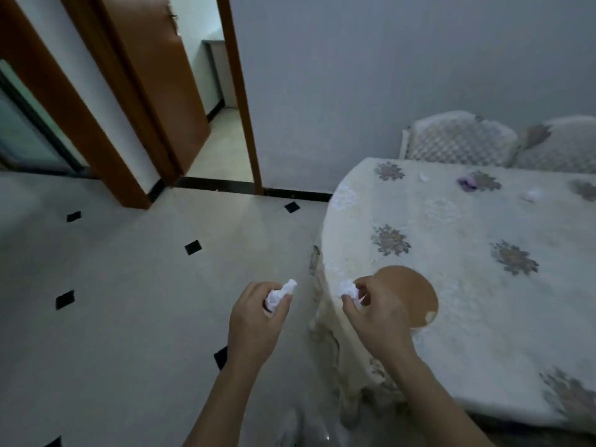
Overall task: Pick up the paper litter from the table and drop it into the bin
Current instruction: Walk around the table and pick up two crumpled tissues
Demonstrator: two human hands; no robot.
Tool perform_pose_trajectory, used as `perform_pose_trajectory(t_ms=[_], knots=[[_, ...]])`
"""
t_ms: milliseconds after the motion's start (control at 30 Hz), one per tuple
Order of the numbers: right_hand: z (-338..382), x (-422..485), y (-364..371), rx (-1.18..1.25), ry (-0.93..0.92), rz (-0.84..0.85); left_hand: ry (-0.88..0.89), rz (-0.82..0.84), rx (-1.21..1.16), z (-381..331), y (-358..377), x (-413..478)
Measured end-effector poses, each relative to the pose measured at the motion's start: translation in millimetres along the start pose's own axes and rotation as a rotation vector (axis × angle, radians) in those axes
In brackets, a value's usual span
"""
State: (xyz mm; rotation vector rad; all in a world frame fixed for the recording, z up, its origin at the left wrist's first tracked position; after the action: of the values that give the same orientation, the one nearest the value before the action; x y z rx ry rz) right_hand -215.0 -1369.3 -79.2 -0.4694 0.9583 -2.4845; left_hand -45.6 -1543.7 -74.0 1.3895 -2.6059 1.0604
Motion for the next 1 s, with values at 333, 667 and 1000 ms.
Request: perform_pose_trajectory(t_ms=[333, 667, 1000], knots=[[-53.8, -6.3, -71.2, -0.11, 0.294, -0.231, 0.224, 0.323, -0.14, -46.7, 96.4, 60.8], [-64.4, -26.4, -119.6, -0.232, 0.376, -0.411, 0.592, 0.561, -0.114, -127.3, 166.0, 60.5], [-68.9, 1.0, -95.4, -0.393, 0.407, -0.21, 0.586, 0.725, 0.152, -113.5, 201.1, 67.8]])
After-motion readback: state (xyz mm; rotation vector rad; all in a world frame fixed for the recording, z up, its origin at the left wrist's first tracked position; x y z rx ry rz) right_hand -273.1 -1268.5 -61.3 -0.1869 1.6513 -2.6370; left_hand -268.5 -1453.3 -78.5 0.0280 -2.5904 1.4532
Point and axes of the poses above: each hand's wrist, its own x-axis towards the middle knuckle, its own y-axis out of the palm, z = x × y, the point moved 9 cm from there along x, towards the middle knuckle, and after that the axes turned 5 degrees about y, right-handed, at the moved point
